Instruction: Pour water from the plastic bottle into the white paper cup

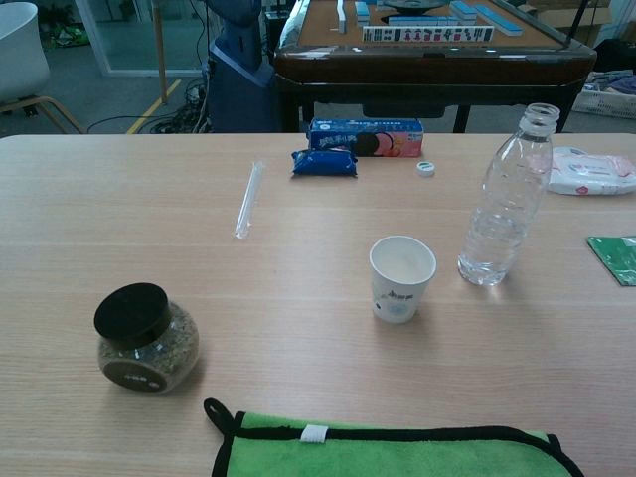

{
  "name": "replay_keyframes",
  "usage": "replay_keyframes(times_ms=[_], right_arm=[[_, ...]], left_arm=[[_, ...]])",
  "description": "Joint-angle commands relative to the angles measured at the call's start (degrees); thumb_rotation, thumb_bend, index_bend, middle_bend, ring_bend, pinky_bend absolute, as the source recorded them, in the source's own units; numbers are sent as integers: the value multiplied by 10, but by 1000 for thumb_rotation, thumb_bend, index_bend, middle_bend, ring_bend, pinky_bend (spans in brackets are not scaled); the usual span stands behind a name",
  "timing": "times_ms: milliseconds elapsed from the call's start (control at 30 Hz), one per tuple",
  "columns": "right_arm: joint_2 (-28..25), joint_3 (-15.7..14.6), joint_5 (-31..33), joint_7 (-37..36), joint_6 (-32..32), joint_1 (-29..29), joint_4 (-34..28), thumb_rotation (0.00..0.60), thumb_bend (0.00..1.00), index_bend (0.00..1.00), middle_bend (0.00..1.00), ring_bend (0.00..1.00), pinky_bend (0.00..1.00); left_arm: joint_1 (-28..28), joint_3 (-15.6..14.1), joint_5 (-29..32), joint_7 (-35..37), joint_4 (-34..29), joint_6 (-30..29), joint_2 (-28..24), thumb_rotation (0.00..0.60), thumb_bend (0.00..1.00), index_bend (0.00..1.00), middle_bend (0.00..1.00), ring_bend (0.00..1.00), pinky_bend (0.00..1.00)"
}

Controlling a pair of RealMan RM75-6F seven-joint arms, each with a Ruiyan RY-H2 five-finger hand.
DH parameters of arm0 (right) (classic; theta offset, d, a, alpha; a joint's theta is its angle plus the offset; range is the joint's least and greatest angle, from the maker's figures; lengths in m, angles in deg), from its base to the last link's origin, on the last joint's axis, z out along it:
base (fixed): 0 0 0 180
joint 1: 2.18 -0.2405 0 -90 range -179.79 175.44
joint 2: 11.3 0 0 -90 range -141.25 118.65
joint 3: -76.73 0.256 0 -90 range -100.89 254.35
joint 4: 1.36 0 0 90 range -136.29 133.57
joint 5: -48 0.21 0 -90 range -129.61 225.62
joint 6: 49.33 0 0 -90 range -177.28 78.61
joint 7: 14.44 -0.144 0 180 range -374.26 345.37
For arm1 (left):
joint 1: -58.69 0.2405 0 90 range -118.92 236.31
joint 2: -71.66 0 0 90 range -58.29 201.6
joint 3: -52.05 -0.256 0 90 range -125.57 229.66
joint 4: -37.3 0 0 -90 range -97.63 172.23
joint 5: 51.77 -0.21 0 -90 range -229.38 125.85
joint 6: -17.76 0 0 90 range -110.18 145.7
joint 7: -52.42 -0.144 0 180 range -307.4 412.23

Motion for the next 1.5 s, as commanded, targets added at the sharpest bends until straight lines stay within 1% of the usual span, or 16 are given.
replay_keyframes(times_ms=[33,233,367,533,667,900,1033,1300,1500], right_arm=[[0,-2,1,3,-5,-1,-2,600,0,130,157,105,380],[3,-2,7,4,-8,-2,-2,600,0,161,202,123,380],[9,1,7,0,-4,-2,1,600,0,217,241,129,380],[27,11,11,-18,-7,-9,18,600,0,220,246,129,380],[48,28,17,-30,-10,-23,37,600,0,220,226,129,375],[86,63,43,-54,-51,-66,71,600,0,220,193,129,364],[107,72,57,-53,-75,-88,89,600,0,220,193,129,364],[172,89,85,-73,-115,-123,138,600,0,220,187,129,364],[219,93,80,-104,-132,-148,177,600,0,220,185,129,364]], left_arm=[[-1,-1,-5,-1,5,-2,3,600,39,223,294,394,574],[-3,-2,-3,0,9,4,5,600,39,217,317,409,575],[-4,-2,-1,-1,12,7,8,600,38,198,320,412,575],[-5,-4,-5,1,9,7,8,600,38,194,322,414,575],[-5,-4,-5,4,8,6,7,600,39,194,323,415,575],[-2,-4,1,7,7,7,4,600,39,194,326,416,575],[-1,-6,0,0,4,6,3,600,39,194,333,418,575],[2,-7,-4,0,-4,-2,-1,600,38,194,334,419,575],[5,-7,-5,-1,-9,-6,-5,600,38,194,334,419,575]])
